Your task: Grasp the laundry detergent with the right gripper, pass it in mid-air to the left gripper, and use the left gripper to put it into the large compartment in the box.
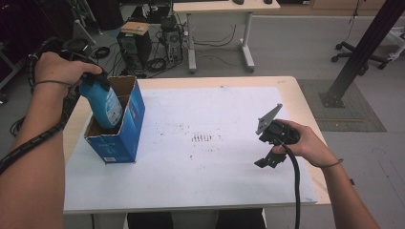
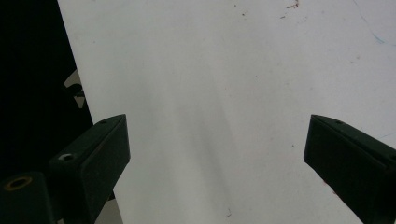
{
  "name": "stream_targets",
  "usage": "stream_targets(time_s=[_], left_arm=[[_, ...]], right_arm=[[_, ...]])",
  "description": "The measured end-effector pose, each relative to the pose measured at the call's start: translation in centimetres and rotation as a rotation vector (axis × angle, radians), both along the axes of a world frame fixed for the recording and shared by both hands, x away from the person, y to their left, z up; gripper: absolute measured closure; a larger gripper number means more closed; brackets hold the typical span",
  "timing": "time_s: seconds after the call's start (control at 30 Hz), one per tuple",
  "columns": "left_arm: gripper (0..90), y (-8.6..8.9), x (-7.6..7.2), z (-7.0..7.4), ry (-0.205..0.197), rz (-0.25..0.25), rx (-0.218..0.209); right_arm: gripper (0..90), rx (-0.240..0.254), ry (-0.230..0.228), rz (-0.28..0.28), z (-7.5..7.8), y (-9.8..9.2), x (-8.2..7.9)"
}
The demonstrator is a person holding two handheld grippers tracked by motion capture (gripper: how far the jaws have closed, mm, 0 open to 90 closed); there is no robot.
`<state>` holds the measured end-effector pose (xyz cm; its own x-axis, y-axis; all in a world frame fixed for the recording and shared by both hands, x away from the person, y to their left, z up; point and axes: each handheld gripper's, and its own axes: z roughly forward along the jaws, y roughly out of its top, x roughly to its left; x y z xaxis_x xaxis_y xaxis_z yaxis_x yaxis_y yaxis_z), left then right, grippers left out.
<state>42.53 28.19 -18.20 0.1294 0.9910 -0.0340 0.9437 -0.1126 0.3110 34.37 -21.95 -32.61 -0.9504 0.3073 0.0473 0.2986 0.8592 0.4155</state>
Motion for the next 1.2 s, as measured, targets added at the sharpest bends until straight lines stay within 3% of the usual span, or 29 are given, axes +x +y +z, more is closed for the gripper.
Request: stream_targets(time_s=[0.3, 0.43, 0.53, 0.67, 0.77, 1.2], left_arm=[[37.8, -0.2, 0.2, -2.0, 0.024, -0.002, 0.009], [37.7, -0.2, 0.2, -2.2, 0.025, -0.003, 0.01], [37.7, -0.1, 0.2, -3.5, 0.049, -0.003, 0.01], [37.7, -0.1, 0.2, -3.5, 0.049, -0.003, 0.01], [37.7, 0.0, 0.2, -4.4, 0.056, -0.002, 0.015], [37.7, -0.1, 0.2, -5.7, 0.071, 0.005, 0.013]], right_arm=[[7.1, 0.0, -0.002, 0.001, 0.0, 0.0, -0.1], [7.1, 0.002, -0.003, 0.003, 0.0, 0.0, -0.1], [7.1, 0.001, -0.003, 0.0, 0.0, 0.0, -0.1], [7.1, -0.001, -0.002, 0.001, 0.1, 0.0, -0.2], [7.0, -0.002, -0.006, 0.001, 0.1, 0.0, -0.1], [7.1, -0.003, -0.007, 0.004, 0.3, 0.2, -0.2]])
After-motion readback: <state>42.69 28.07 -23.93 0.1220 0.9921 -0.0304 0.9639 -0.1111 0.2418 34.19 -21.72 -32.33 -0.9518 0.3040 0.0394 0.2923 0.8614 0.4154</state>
